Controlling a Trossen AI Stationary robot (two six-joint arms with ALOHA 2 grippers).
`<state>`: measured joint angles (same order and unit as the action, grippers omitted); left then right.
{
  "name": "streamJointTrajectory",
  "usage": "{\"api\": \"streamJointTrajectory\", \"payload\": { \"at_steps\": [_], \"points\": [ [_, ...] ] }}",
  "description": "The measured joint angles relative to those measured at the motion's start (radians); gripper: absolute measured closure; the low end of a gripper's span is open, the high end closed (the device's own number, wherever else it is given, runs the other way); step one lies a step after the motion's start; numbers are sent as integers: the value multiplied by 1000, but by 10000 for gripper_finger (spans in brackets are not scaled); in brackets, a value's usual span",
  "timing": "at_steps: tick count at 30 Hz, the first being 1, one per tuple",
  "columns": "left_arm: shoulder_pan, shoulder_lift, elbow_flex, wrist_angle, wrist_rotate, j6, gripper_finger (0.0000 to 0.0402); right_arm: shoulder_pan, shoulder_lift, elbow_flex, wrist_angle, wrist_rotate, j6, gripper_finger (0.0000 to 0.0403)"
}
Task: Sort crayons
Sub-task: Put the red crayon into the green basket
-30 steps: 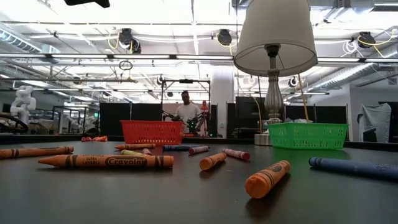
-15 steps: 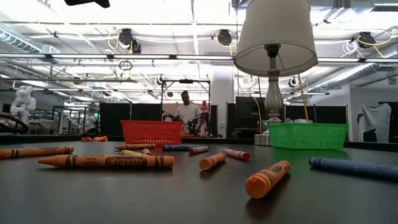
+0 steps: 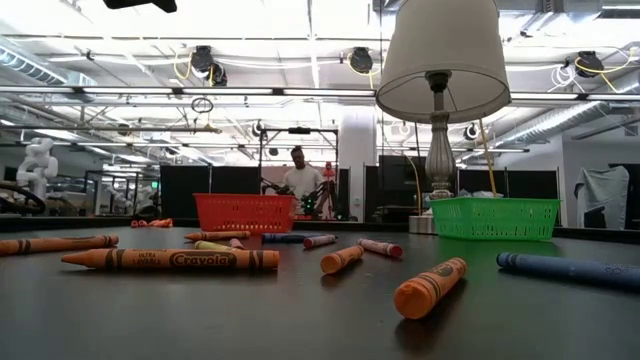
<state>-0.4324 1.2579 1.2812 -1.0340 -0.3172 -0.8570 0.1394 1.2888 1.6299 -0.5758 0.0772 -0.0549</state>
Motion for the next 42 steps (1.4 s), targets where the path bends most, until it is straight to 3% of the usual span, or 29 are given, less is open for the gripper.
{"api": "streamJointTrajectory", "payload": {
  "at_steps": [16, 33, 42],
  "points": [
    [0, 0, 0, 0, 0, 0, 359, 0, 0, 0, 1, -3, -44, 397],
    [-32, 0, 0, 9, 31, -80, 359, 34, 0, 0, -3, -27, 383, 397],
    [-67, 0, 0, 4, 29, -109, 359, 34, 4, 0, -8, -27, 685, 397]
  ]
}}
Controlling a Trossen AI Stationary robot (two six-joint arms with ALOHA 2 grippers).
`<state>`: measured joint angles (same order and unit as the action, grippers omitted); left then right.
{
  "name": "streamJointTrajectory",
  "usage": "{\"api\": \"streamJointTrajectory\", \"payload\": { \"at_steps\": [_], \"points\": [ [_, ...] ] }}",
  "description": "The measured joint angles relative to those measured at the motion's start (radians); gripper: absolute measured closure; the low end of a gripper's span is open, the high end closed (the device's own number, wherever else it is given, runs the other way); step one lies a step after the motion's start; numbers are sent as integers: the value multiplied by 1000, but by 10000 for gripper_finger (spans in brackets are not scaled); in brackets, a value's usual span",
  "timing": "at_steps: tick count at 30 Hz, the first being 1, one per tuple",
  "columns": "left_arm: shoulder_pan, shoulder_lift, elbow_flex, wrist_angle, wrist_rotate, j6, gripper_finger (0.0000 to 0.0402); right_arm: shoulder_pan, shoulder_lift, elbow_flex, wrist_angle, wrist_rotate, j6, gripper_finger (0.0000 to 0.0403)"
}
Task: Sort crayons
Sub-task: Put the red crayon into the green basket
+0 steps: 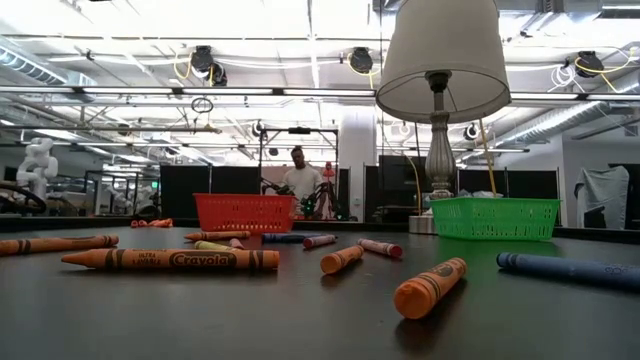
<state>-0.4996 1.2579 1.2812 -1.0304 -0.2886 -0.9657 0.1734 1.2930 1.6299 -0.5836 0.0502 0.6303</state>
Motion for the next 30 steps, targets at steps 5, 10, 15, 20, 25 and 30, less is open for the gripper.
{"api": "streamJointTrajectory", "payload": {
  "at_steps": [5, 10, 15, 20, 25, 30],
  "points": [
    [-23, 0, 0, 3, -14, -24, 359, 5, 0, 0, -41, 0, 117, 397],
    [-40, 0, 0, -2, -26, -23, 359, 5, 0, 0, -115, 0, 222, 397],
    [-52, 0, 0, -3, -50, 3, 359, 5, 0, 0, -185, 4, 222, 397],
    [-53, 0, 0, 0, -53, 3, 359, 5, 1, 0, -297, 5, 218, 397],
    [-53, 0, 0, 0, -53, 3, 359, 5, 1, 0, -454, 41, 214, 397],
    [-53, 0, 0, 0, -55, 4, 359, 5, 1, 0, -559, 134, 212, 397]
  ]
}}
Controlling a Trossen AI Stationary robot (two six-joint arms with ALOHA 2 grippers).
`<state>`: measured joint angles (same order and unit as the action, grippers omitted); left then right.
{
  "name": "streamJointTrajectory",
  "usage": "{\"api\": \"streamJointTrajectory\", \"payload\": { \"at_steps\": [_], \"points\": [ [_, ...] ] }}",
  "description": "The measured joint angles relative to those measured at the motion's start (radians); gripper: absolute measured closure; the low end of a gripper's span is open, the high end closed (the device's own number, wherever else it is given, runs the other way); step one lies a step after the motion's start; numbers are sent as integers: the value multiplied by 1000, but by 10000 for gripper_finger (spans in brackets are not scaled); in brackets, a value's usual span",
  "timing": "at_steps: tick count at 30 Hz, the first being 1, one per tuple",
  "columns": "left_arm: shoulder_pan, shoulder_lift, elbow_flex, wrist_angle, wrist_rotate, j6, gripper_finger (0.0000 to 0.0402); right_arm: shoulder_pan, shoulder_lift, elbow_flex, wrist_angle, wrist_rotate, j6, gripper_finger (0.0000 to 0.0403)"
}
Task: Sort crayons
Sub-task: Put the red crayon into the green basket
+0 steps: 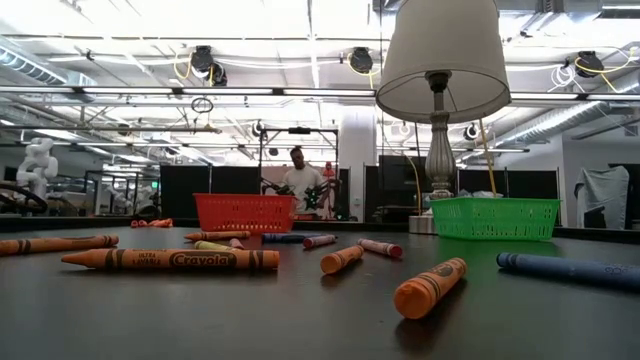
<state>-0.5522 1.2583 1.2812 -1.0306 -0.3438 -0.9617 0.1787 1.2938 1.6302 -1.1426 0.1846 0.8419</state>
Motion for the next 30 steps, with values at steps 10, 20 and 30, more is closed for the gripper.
{"api": "streamJointTrajectory", "payload": {
  "at_steps": [10, 20, 30],
  "points": [
    [0, 0, 0, -3, -50, 9, 359, -74, 3, -58, -159, 76, -118, 397],
    [0, 0, 0, -14, -88, 9, 359, -199, 3, -257, -127, 74, -453, 397],
    [1, 0, 0, -43, -169, 9, 359, -348, 3, -450, 7, 74, -725, 397]
  ]
}}
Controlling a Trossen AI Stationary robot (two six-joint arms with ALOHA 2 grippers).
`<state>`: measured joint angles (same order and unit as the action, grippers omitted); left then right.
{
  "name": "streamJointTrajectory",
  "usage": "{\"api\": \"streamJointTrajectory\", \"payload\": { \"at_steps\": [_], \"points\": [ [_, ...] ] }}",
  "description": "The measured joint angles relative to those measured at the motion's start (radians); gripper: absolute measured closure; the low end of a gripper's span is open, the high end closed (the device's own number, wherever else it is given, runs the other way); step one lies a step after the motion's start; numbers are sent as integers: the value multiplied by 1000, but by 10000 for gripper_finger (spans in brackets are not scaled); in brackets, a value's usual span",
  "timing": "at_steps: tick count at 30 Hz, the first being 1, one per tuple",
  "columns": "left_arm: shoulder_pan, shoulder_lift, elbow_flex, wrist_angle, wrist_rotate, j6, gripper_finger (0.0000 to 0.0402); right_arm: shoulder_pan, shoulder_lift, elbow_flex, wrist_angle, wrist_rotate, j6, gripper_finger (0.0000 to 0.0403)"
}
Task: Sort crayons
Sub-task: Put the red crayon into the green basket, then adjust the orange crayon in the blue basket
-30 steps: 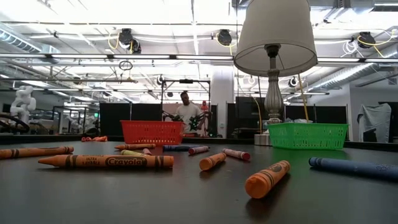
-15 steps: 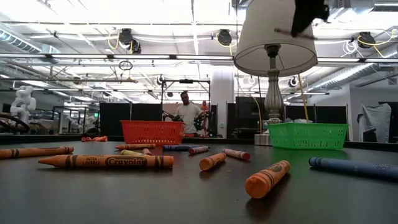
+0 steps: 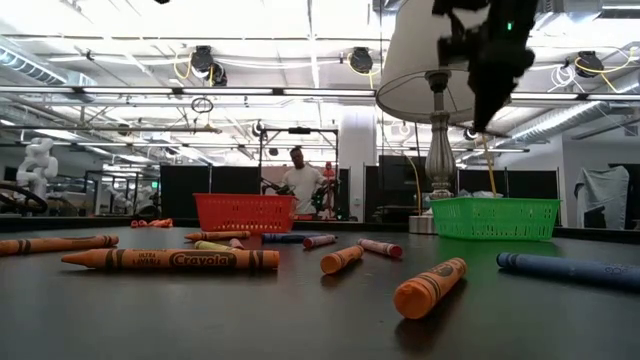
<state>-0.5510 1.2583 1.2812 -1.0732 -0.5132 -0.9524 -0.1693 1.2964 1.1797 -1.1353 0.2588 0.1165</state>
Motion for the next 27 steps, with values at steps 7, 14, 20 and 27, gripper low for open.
{"api": "streamJointTrajectory", "payload": {
  "at_steps": [7, 14, 20, 27],
  "points": [
    [2, 0, 0, -19, -24, 0, 359, -78, 0, -165, 169, 0, -134, 397],
    [2, 0, 0, -20, -40, 0, 359, -125, 0, -310, 337, 4, -234, 391],
    [2, 0, 0, -20, -41, -3, 359, -152, 0, -347, 363, 5, -320, 359],
    [2, 0, 0, -20, -41, -8, 359, -164, 0, -317, 360, 6, -319, 312]
  ]
}}
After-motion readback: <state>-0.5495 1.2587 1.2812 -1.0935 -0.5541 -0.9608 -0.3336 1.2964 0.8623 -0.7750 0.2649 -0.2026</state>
